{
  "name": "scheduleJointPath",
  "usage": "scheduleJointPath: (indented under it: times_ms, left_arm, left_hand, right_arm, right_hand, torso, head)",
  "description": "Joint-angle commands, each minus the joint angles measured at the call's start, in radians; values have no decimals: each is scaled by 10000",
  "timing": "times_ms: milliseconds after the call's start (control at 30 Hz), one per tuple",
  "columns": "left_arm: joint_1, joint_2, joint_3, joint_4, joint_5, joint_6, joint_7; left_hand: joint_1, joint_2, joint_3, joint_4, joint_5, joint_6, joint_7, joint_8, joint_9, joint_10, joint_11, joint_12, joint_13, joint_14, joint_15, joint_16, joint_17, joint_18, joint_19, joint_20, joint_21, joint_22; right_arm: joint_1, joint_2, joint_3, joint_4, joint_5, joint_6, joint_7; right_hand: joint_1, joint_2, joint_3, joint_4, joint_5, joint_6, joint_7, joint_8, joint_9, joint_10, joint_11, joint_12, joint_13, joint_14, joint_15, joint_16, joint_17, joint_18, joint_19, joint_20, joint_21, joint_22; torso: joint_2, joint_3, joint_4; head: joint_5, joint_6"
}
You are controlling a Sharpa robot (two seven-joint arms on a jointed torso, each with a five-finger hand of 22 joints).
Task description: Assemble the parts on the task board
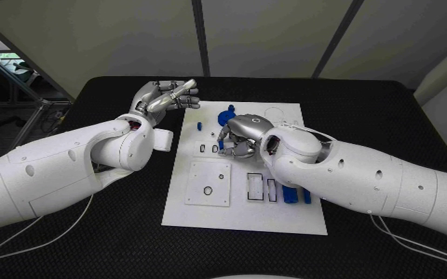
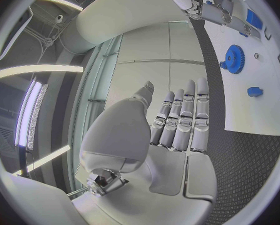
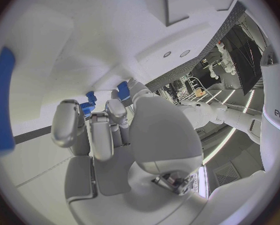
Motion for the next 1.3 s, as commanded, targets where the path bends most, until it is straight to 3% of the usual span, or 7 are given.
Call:
scheduleJointPath:
  times_ms: [33,233,400,1067,1200,1300]
  left_arm:
    - [16,6,9,8,-51,134,20]
    - [16,6,9,6,-51,158,-17]
    - [16,5,9,2,-51,169,-35]
    - [16,39,9,-80,-51,260,-123]
    - [16,30,9,-129,-102,382,-272]
    - [16,12,9,-190,-384,605,-609]
  left_hand:
    - [-34,94,-17,-48,4,41,42,-66,-6,26,46,-62,-16,58,19,-46,10,-129,-64,-8,69,15]
    - [-37,92,-16,-56,4,36,49,-75,-7,19,51,-71,-18,59,21,-53,19,-129,-71,-7,73,17]
    - [-33,94,-11,-65,4,35,49,-79,-7,17,52,-75,-19,70,18,-51,27,-127,-69,-7,79,21]
    - [-19,95,-1,-86,5,38,46,-84,-7,18,50,-81,-19,90,14,-47,41,-124,-64,-9,92,27]
    - [-1,91,8,-109,5,35,42,-91,-7,14,47,-88,-20,100,12,-48,52,-122,-63,-10,101,32]
    - [-17,52,1,-166,2,-53,54,-161,-17,-254,91,-226,-56,91,35,-80,97,-126,-70,-2,130,48]
  right_arm:
    - [-58,-29,-59,-43,-42,290,-257]
    - [-58,-43,-59,-33,-42,-82,-287]
    - [-59,-55,-58,10,-42,-415,-282]
    - [-77,-476,-51,556,89,-2135,49]
    - [-74,-712,-45,849,320,-2163,336]
    - [-63,-996,-39,1115,688,-1860,934]
  right_hand:
    - [-55,-202,-90,87,-115,-176,8,-66,-25,-83,9,-71,-48,785,90,-66,1395,87,-90,22,-62,-40]
    - [-116,-585,-337,659,-991,-539,102,-120,-56,-112,107,-63,-111,783,169,-83,1389,109,-156,92,-160,-164]
    - [151,-720,-779,1185,-870,-738,158,-74,-71,-155,155,-39,-157,787,215,-82,1411,113,-153,139,-192,-186]
    - [358,-527,-881,1210,-581,-742,145,83,-70,-203,144,-44,-216,781,211,-102,1387,124,-169,142,-226,-229]
    - [365,-536,-895,1210,-542,-759,147,91,-74,-234,144,-80,-258,772,211,-122,1351,134,-199,141,-255,-278]
    - [370,-525,-897,1212,-523,-769,148,95,-77,-251,146,-98,-278,766,211,-137,1327,157,-269,142,-316,-388]
  torso:
    - [2,-1,-7]
    - [-2,-3,-2]
    - [3,4,2]
    - [-13,0,-3]
    - [-17,-3,-10]
    - [-30,-22,-6]
  head:
    - [-2,15]
    - [-13,23]
    - [-18,23]
    - [-127,194]
    - [-121,220]
    - [-133,240]
